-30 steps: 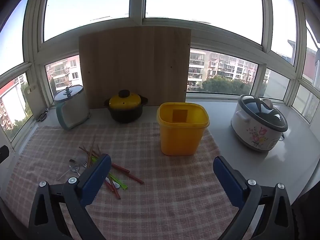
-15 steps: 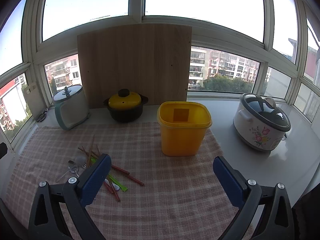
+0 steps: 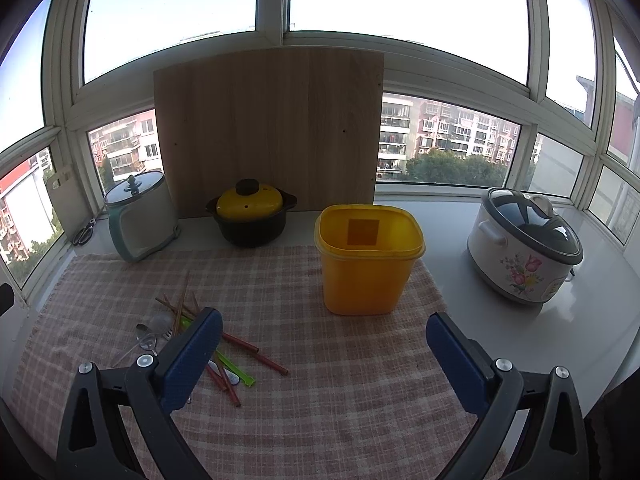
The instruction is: Organize utensils
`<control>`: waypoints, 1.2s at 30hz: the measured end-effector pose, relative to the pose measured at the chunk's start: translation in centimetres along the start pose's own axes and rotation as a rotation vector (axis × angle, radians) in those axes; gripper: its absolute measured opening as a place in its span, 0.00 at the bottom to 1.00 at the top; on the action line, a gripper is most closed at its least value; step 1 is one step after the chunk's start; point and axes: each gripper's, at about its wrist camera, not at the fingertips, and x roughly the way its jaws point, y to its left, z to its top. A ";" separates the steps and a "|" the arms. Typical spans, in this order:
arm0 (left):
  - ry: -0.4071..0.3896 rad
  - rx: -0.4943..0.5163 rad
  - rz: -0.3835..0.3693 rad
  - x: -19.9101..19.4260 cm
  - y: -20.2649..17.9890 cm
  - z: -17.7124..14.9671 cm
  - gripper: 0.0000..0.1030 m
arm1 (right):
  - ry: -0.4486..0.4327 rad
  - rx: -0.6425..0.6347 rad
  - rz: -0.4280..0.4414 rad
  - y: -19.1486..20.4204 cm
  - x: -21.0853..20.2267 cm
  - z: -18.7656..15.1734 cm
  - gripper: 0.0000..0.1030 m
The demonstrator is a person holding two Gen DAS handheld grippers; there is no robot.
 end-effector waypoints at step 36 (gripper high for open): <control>0.006 0.006 -0.007 0.4 -1.0 0.6 1.00 | 0.011 0.004 -0.006 -0.1 0.5 0.1 1.00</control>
